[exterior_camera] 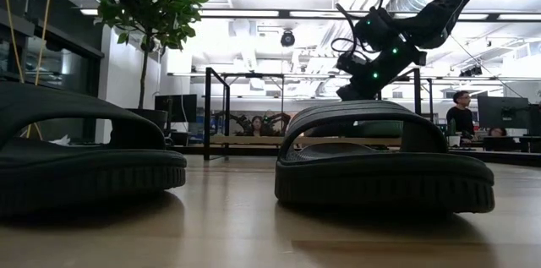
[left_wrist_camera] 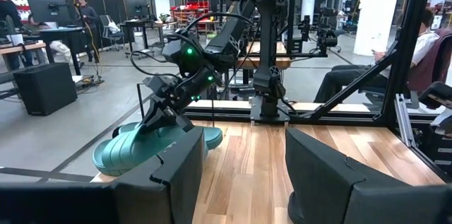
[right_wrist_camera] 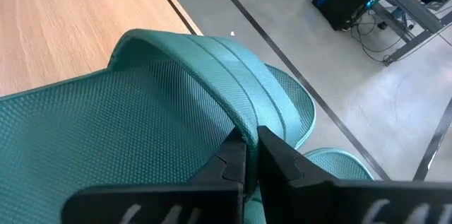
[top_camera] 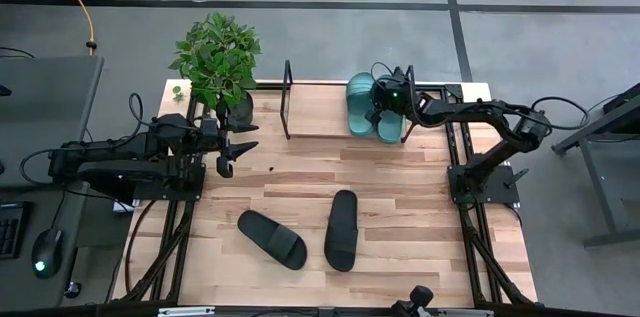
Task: Pick and place slides into the shelf
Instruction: Put the green slipper on the shelf
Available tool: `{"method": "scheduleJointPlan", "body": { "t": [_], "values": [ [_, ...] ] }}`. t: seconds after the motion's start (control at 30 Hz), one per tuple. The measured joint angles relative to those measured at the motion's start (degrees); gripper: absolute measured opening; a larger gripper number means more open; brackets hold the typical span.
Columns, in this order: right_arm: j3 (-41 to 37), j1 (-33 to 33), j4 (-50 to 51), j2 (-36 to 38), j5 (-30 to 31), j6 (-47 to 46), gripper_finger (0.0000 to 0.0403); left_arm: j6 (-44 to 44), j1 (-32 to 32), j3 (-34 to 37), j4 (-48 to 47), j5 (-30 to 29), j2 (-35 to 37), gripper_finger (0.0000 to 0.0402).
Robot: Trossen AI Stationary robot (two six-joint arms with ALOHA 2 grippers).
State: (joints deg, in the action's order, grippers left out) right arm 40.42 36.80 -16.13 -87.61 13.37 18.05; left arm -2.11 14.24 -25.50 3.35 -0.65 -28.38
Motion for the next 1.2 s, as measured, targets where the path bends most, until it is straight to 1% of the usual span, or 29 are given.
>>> {"method": "scheduleJointPlan", "body": {
  "t": [0.27,0.37,0.47,0.8,1.03,1.2],
  "values": [
    [0.02,-0.04,0.46,0.00,-0.02,0.50,0.0000,0.02,0.00,0.00,-0.02,-0.01,0.00,0.0184],
    [0.02,-0.05,0.65,0.02,-0.02,0.94,0.0007,0.02,0.00,0.00,-0.02,-0.02,0.00,0.0184],
    [0.02,-0.07,0.78,0.04,-0.02,0.93,0.0026,0.02,0.00,0.00,-0.02,-0.01,0.00,0.0184],
    [0.04,-0.09,2.18,0.07,-0.15,0.88,0.0108,0.01,0.00,0.00,-0.04,-0.02,0.00,0.0184],
    [0.02,-0.28,2.86,0.94,-0.15,-0.03,0.0136,0.00,0.00,0.00,-0.06,0.00,0.00,0.0184],
    [0.02,-1.76,4.81,5.14,-0.10,-0.15,0.0148,0.01,0.00,0.00,-0.08,-0.02,0.00,0.0184]
  ]
}}
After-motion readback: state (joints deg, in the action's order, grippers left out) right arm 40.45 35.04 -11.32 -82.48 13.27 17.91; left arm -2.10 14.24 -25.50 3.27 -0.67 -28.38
